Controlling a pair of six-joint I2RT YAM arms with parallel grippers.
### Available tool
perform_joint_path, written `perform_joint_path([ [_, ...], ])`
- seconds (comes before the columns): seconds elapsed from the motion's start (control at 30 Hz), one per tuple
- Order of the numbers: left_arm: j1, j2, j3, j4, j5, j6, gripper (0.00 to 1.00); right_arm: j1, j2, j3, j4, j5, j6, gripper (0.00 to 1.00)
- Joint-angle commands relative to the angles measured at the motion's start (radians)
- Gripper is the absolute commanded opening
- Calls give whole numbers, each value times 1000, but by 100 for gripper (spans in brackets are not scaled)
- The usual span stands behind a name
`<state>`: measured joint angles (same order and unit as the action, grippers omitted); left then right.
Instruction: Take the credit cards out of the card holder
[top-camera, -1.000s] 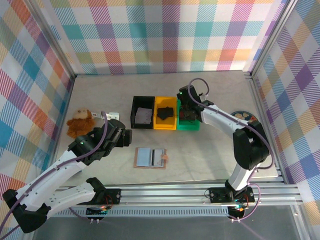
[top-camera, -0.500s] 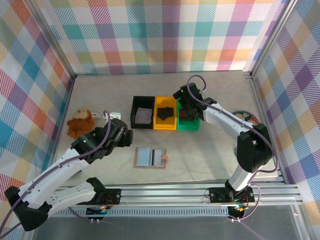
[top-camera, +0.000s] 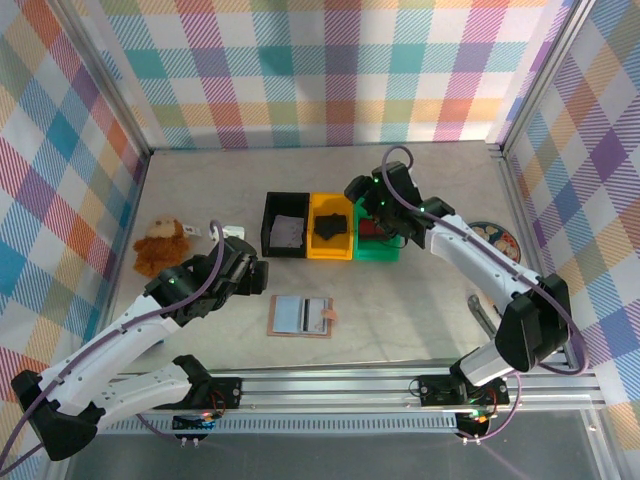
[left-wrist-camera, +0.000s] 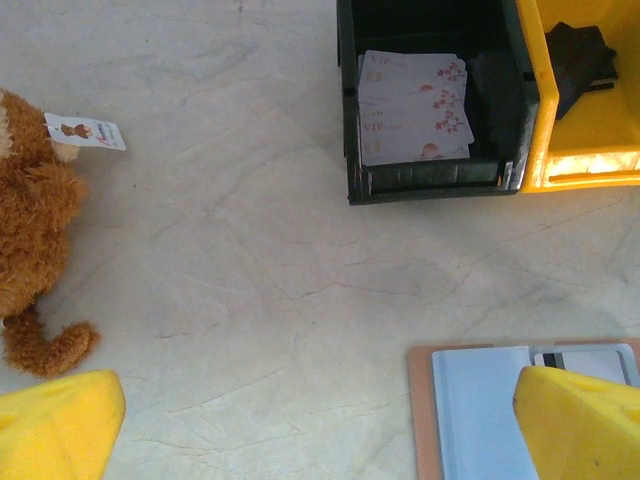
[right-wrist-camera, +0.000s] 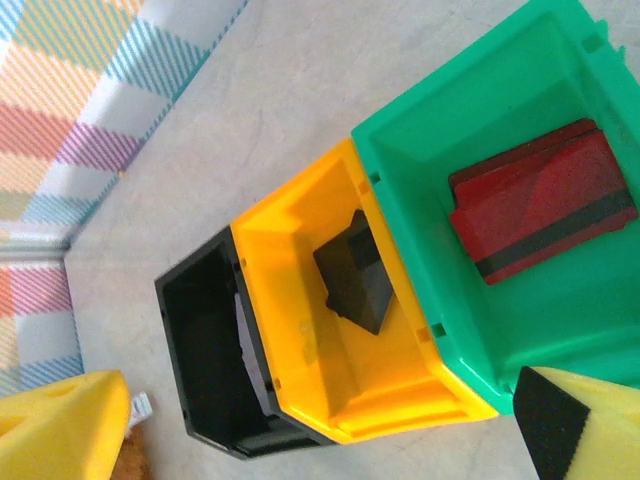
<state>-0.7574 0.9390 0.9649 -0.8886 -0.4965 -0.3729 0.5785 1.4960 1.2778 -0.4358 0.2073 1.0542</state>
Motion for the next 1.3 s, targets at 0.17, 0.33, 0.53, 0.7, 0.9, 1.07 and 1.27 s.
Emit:
perform_joint_path([
  [0.17, 0, 10, 39, -41, 43, -4, 100, 73, -88, -122, -15, -88, -187, 99],
  [0.33, 0, 27, 67, -71, 63, -4, 100, 136, -155, -218, 22, -92, -248, 99],
  [0.53, 1, 56, 101, -120, 96, -39, 100, 172, -236, -349, 93, -166, -260, 99],
  [0.7, 0, 47, 76, -105, 157, -109, 100, 204, -265, -444, 147, -231, -257, 97],
  [0.9, 0, 40, 15, -51, 243, -195, 100, 250, -234, -497, 206, -288, -226, 88],
  [1.07, 0, 37, -51, -3, 296, -283, 100, 306, -193, -497, 226, -287, -205, 80],
  [1.27, 0, 25, -148, 70, 369, -385, 100, 369, -113, -485, 249, -300, -177, 70],
])
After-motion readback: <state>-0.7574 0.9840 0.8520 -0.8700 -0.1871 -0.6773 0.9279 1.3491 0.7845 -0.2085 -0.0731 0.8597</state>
